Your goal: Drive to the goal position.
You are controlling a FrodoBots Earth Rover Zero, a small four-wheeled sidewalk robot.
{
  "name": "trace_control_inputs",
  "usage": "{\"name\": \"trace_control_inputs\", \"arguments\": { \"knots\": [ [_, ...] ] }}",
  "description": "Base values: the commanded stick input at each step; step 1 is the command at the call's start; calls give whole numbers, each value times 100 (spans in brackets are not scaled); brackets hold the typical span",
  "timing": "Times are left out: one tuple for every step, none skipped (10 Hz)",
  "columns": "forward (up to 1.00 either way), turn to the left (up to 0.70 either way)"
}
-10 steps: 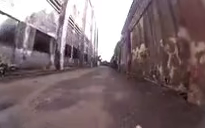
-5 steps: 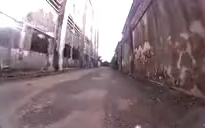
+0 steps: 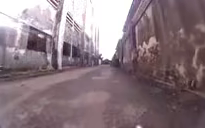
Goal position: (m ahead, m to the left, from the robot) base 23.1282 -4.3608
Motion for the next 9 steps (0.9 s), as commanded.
{"name": "trace_control_inputs", "arguments": {
  "knots": [
    [70, 0],
    [70, 0],
    [70, 0],
    [70, 0],
    [70, 0],
    [70, 0],
    [70, 0],
    [70, -4],
    [70, -6]
  ]
}}
